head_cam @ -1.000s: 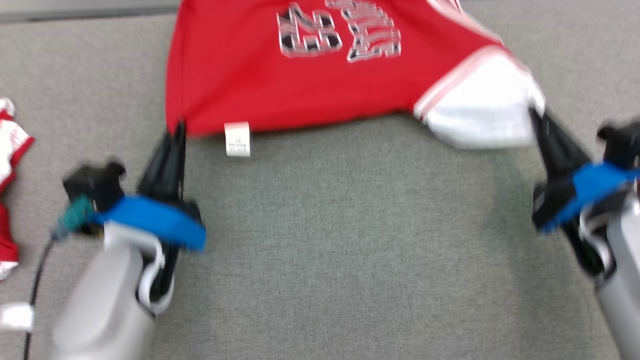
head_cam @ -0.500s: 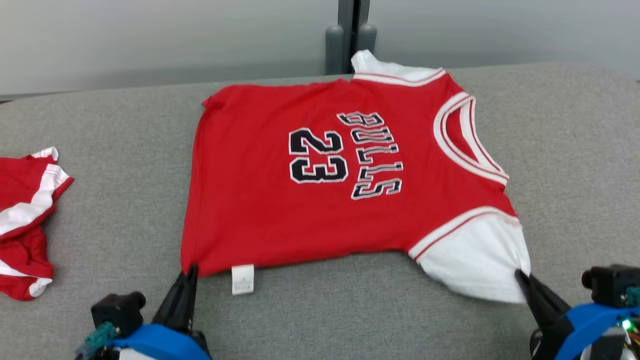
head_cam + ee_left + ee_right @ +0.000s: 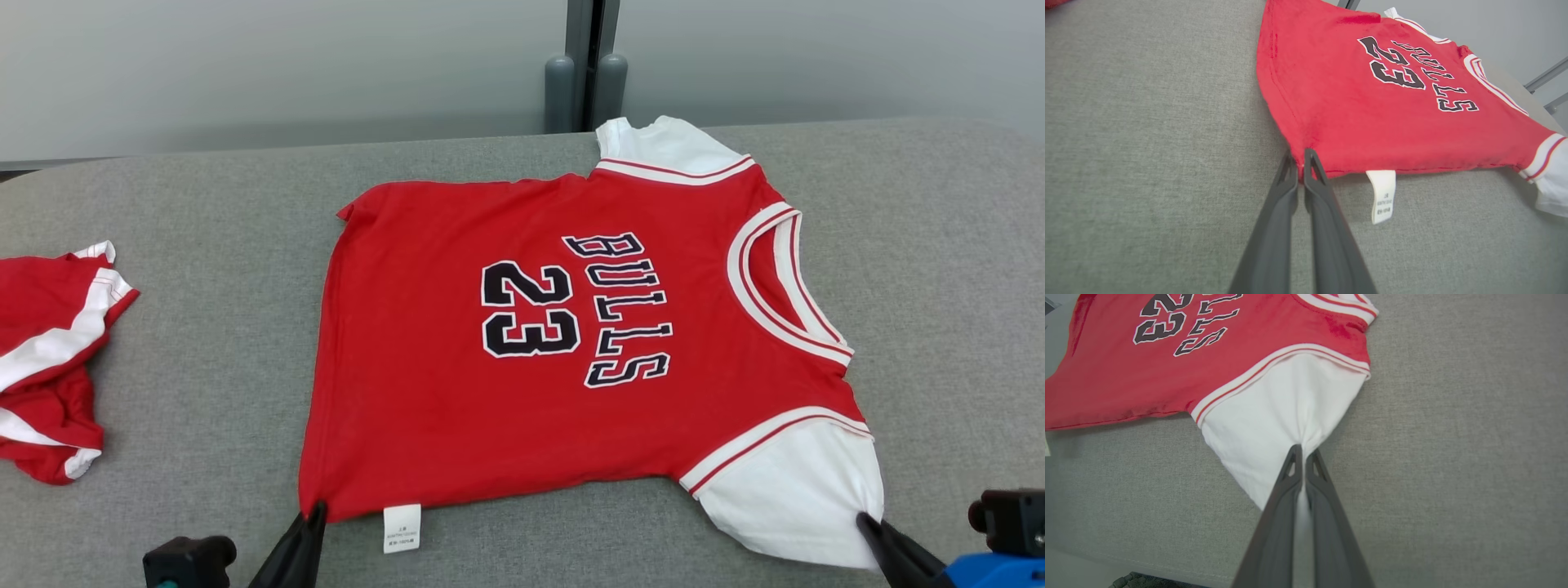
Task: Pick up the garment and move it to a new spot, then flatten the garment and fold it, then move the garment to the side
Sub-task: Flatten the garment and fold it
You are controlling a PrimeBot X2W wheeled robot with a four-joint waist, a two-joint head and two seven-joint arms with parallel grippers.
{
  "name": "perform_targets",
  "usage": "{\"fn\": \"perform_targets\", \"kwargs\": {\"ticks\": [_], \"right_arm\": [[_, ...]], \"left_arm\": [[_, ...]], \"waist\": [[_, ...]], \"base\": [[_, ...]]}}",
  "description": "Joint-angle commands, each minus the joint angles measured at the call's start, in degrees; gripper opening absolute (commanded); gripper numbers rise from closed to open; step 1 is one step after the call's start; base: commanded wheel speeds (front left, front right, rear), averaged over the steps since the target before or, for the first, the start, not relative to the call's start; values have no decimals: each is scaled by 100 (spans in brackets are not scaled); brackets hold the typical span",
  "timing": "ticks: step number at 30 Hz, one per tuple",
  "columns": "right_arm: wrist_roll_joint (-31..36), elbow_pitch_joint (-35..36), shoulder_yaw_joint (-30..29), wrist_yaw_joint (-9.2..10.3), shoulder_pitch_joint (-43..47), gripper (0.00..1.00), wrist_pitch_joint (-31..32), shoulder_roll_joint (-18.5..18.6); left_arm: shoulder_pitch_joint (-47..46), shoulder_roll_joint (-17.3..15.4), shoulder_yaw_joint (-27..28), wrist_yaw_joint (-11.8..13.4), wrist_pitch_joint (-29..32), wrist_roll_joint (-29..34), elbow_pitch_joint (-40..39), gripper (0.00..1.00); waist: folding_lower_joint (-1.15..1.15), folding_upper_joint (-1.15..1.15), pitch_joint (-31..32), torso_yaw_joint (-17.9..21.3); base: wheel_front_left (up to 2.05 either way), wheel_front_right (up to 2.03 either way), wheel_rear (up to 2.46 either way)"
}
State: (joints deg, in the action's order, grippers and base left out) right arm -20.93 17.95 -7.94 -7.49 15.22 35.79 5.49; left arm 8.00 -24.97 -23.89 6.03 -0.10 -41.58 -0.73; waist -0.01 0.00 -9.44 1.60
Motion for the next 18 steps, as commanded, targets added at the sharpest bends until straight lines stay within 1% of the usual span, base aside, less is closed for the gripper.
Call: {"fn": "perform_targets", "kwargs": {"ticks": [1, 3, 9, 12, 18], "right_arm": [[44, 57, 2, -2, -112, 0, 11, 4], [72, 92, 30, -2, -270, 0, -19, 18], [42, -68, 133, -2, -769, 0, 80, 187], [-32, -165, 135, -2, -1110, 0, 25, 258], [-126, -466, 122, -1, -1855, 0, -128, 371]], "left_arm": [[-97, -21, 16, -11, 29, 2, -82, 0], [-243, -32, 27, -36, 83, -12, -213, 0], [-677, 148, 71, -148, 190, -252, -344, 0], [-915, 276, 107, -228, 220, -398, -194, 0], [-1516, 483, 169, -274, 188, -465, 283, 0]], "waist": [[1, 0, -13, 3], [1, 0, -38, 11], [1, 0, -148, 34], [1, 0, -216, 40], [1, 0, -392, 11]], "base": [[0, 0, 0], [0, 0, 0], [0, 0, 0], [0, 0, 0], [0, 0, 0]]}}
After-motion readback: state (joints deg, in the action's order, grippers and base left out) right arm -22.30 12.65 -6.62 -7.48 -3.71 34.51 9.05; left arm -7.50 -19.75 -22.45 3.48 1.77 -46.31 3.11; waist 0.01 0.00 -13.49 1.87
